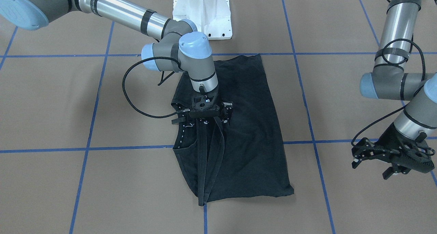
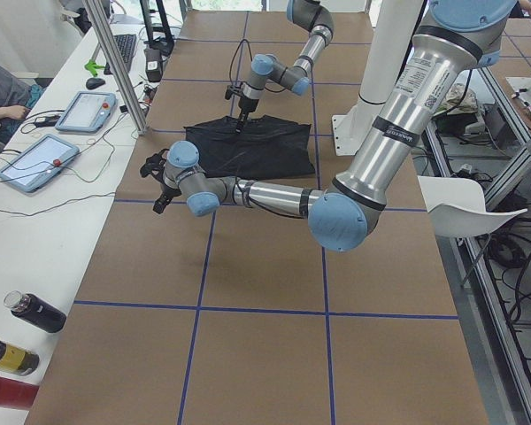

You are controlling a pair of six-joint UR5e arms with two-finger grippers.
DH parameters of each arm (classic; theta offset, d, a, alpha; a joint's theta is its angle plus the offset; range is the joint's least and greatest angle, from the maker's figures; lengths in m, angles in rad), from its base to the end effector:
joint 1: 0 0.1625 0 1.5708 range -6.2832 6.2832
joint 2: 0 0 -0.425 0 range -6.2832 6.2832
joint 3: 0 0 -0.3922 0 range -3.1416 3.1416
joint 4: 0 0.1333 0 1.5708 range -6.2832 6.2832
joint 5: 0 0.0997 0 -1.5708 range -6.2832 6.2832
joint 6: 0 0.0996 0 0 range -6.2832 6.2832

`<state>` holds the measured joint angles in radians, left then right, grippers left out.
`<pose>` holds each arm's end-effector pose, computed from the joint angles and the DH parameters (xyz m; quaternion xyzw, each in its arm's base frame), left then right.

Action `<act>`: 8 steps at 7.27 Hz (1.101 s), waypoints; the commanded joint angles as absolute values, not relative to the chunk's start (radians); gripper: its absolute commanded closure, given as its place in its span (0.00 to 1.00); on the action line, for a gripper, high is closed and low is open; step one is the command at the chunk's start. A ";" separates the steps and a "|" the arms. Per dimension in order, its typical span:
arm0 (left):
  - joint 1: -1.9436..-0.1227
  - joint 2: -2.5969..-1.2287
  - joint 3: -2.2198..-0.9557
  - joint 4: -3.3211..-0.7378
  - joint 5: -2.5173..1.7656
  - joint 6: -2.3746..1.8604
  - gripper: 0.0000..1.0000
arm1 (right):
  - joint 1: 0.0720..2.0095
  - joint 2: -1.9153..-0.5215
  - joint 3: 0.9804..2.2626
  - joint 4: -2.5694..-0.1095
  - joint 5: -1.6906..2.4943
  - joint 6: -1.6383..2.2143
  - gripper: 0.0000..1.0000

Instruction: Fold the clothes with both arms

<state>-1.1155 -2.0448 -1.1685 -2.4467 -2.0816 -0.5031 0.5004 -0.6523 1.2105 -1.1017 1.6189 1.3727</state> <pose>0.2379 -0.6784 0.4823 0.2881 0.4030 0.0947 0.8635 -0.6465 -0.5000 0.1789 0.1484 -0.4687 0.1194 0.8626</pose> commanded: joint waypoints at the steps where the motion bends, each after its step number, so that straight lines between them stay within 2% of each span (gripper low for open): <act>1: -1.112 -2.045 -1.166 -2.447 -2.082 -0.503 0.00 | 0.503 -0.634 1.160 -1.065 1.621 1.370 0.51; 2: -1.112 -2.045 -1.166 -2.447 -2.082 -0.503 0.00 | 0.505 -0.634 1.151 -1.051 1.621 1.368 0.57; 6: -1.108 -2.045 -1.164 -2.447 -2.080 -0.503 0.00 | 0.506 -0.629 1.157 -1.051 1.634 1.368 1.00; 8: -1.104 -2.045 -1.164 -2.447 -2.080 -0.503 0.00 | 0.512 -0.640 1.184 -1.052 1.634 1.371 1.00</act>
